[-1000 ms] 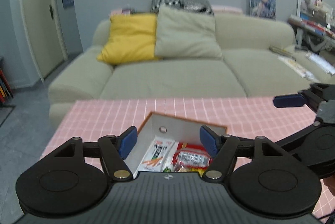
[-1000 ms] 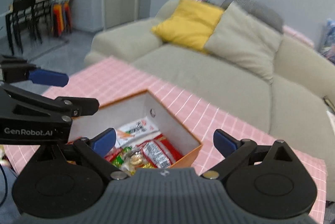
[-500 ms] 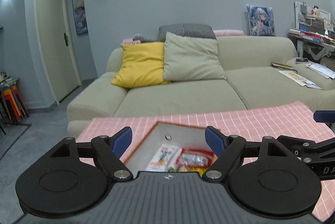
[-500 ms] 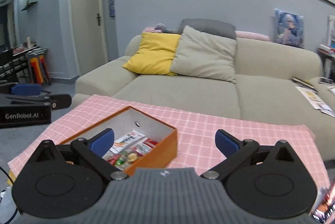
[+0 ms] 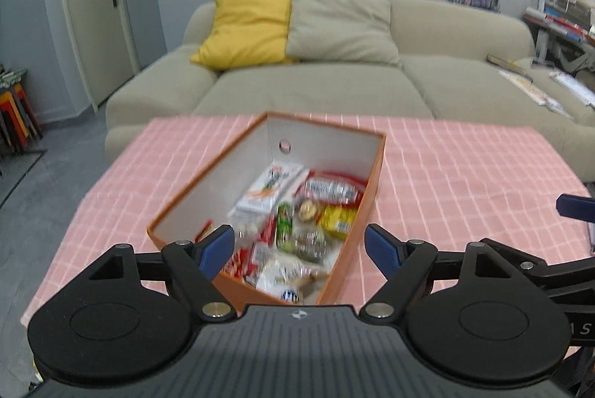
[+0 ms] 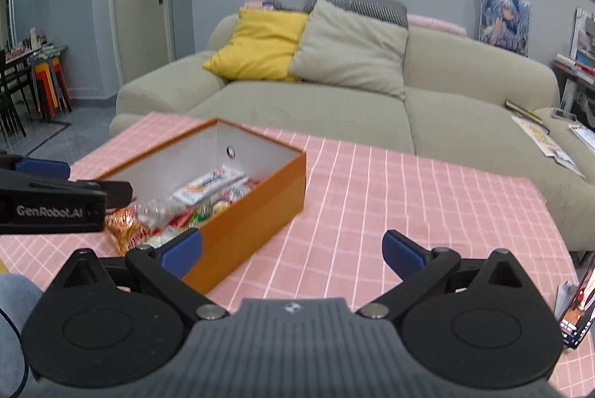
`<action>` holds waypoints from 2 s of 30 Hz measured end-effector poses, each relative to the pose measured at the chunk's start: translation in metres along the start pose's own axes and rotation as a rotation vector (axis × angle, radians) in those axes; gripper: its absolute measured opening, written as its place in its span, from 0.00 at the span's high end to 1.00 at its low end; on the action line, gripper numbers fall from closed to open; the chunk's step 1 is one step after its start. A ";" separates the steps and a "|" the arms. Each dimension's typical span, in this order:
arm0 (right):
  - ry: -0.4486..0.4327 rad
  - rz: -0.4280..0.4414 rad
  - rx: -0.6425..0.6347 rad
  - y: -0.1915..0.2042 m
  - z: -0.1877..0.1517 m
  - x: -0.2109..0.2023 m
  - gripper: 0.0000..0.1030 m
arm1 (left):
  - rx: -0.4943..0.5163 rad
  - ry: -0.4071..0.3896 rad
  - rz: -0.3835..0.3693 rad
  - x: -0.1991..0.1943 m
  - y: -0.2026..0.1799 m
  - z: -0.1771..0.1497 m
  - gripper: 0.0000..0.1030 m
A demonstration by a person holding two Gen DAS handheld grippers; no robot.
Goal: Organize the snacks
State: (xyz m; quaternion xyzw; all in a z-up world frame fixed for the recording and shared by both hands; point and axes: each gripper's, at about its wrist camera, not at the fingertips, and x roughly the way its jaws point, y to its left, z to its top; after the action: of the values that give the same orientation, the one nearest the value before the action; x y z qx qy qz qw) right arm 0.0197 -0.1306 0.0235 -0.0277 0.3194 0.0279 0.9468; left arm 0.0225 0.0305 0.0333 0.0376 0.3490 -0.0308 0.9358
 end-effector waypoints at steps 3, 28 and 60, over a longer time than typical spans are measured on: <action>0.024 -0.002 -0.007 0.001 -0.004 0.010 0.04 | -0.008 0.035 0.004 0.008 -0.001 -0.005 0.09; 0.062 -0.013 0.007 -0.002 -0.007 0.022 0.04 | -0.003 0.102 0.013 0.010 -0.005 -0.012 0.09; 0.073 0.003 -0.018 0.002 -0.009 0.022 0.04 | -0.017 0.115 0.017 0.010 0.001 -0.011 0.09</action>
State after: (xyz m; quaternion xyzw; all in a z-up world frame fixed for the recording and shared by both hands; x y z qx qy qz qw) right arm 0.0322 -0.1287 0.0031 -0.0368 0.3535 0.0310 0.9342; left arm 0.0235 0.0326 0.0186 0.0341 0.4023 -0.0176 0.9147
